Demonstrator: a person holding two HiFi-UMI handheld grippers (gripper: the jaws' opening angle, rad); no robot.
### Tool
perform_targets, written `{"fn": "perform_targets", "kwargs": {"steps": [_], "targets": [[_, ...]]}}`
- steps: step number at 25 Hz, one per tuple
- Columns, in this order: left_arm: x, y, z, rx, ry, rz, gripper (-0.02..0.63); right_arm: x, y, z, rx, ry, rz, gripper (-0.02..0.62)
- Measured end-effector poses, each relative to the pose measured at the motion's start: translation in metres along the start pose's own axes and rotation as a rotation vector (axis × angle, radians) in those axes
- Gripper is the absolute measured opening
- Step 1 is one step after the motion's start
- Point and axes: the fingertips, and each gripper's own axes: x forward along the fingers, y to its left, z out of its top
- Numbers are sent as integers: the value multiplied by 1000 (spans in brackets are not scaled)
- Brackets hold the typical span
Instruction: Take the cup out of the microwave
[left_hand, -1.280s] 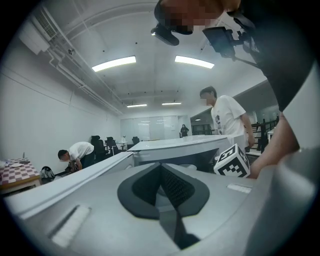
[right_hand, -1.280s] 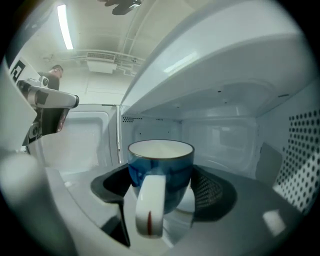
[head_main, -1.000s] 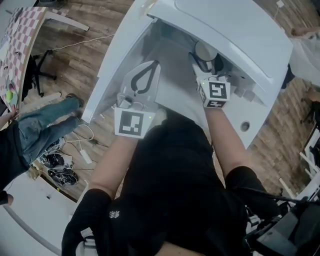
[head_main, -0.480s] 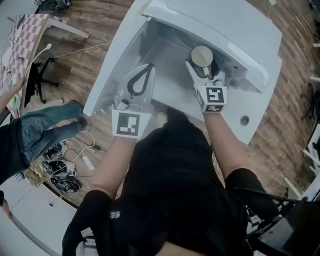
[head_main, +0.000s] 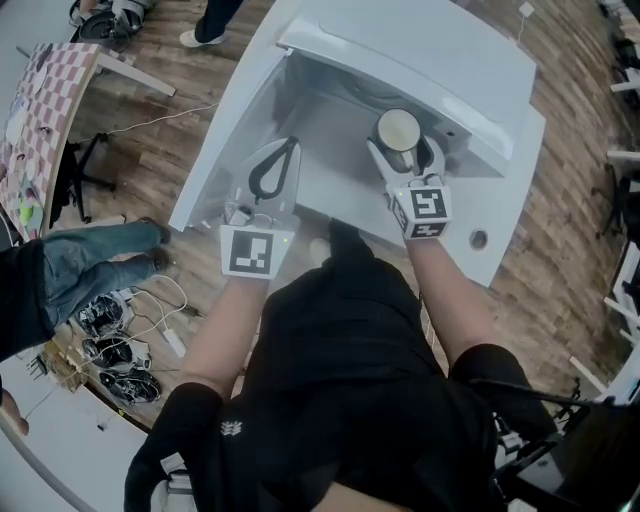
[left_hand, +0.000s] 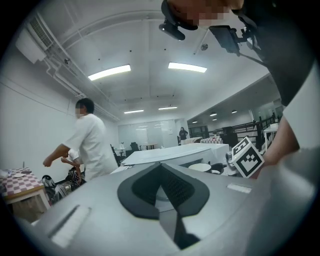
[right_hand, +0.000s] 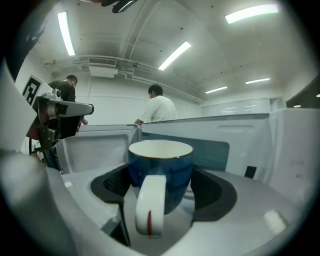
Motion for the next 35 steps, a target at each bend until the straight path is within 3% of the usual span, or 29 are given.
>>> {"fn": "perform_targets", "kwargs": {"steps": [19, 35], "targets": [[-16, 23, 50, 24, -46, 34, 6, -38, -3, 55, -6, -14, 38, 373], [-33, 49, 72, 57, -56, 55, 6, -57, -9, 118, -1, -95, 32, 373]]}}
